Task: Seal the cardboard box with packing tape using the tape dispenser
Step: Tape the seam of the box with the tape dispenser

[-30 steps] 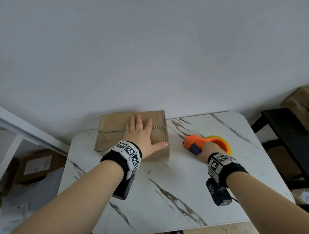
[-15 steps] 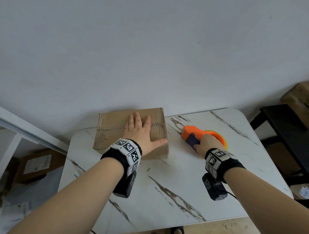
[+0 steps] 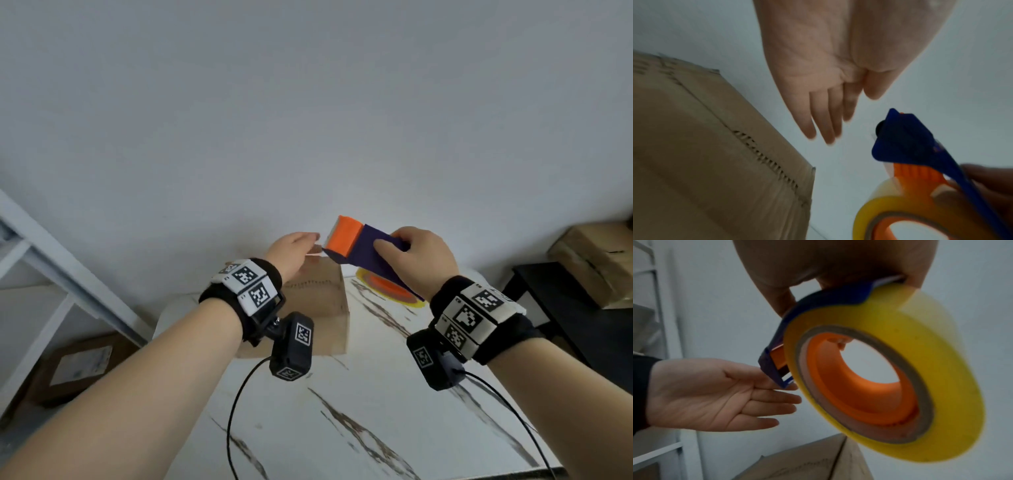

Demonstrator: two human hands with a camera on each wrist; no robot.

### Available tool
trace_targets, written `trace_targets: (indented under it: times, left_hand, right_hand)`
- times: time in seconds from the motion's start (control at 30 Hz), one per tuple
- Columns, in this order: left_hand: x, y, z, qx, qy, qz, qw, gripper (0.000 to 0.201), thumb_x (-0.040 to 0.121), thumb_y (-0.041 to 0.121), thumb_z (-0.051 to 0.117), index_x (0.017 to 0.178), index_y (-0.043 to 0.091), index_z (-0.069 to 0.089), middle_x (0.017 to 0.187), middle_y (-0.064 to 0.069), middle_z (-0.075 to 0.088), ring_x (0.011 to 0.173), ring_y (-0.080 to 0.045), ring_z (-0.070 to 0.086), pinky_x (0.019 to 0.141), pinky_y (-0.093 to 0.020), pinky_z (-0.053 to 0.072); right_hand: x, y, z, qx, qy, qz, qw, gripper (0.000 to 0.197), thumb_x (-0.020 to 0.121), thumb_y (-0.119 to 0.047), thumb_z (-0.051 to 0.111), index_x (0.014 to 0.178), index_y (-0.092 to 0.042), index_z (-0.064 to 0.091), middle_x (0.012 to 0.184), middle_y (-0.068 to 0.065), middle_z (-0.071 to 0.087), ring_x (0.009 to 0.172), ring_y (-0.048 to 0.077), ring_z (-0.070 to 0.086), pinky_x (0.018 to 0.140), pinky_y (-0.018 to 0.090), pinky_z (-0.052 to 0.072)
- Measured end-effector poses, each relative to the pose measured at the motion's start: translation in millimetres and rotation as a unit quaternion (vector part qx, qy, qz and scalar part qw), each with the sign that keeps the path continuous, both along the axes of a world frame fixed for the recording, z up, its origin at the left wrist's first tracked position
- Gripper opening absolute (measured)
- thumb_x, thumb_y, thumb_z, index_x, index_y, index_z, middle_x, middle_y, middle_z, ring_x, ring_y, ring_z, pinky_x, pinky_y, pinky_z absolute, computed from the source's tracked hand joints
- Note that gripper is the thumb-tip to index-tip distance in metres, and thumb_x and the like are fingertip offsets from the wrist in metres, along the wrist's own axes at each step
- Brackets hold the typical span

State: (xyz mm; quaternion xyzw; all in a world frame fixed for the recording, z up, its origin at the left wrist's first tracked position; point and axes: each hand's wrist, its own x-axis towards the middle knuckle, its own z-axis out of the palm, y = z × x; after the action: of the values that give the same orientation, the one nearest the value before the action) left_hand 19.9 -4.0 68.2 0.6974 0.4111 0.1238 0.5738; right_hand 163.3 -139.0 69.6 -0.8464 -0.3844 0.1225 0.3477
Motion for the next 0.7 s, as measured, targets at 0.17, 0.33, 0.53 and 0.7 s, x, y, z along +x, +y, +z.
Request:
trace_targets:
  times: [0.17,0.33,0.53,0.7]
  left_hand:
    - [-31.4,-3.1,17.0,-0.106,-0.075,-0.003,0.992,0.016,0.097,0.017,0.045,0.095,0.014,0.061,0.087,-0.005,0.069,0.071,-0.011,0.070,0.069,-0.024,0.057]
    - [-55.8,1.6,16.7,-0.072,-0.070,0.041,0.994,0.016,0.095,0.011,0.046,0.108,0.009,0.056,0.086,-0.002,0.066,0.069,-0.007,0.067,0.068,-0.021,0.054]
    - [-74.6,7.7,9.3,-0.017,-0.050,0.087,0.995,0.014,0.095,0.011,0.048,0.096,0.010,0.062,0.079,-0.002,0.065,0.060,-0.004,0.068,0.058,-0.016,0.056]
    - [-85.6,16.6,6.2,0.050,-0.011,0.108,0.993,0.015,0.092,0.016,0.055,0.097,0.011,0.068,0.086,-0.008,0.068,0.079,-0.019,0.067,0.077,-0.031,0.058]
  right_hand:
    - [-23.1,7.4,15.2,0.023,-0.016,0.063,0.998,0.017,0.085,-0.036,0.056,0.084,-0.020,0.062,0.081,0.001,0.067,0.078,0.022,0.061,0.063,0.029,0.044]
    - [-39.8,17.8,19.0,0.035,-0.035,0.103,0.993,0.021,0.085,-0.037,0.056,0.089,-0.019,0.066,0.085,0.001,0.069,0.081,0.023,0.063,0.071,0.036,0.051]
    - [-53.9,27.5,15.6,0.026,-0.083,0.149,0.985,0.033,0.082,-0.057,0.054,0.083,-0.026,0.066,0.076,-0.006,0.066,0.075,0.017,0.060,0.065,0.031,0.047]
    - [-59.8,37.6,15.3,0.001,-0.122,0.192,0.974,0.038,0.081,-0.061,0.053,0.085,-0.026,0.067,0.078,-0.008,0.066,0.076,0.015,0.059,0.064,0.029,0.044]
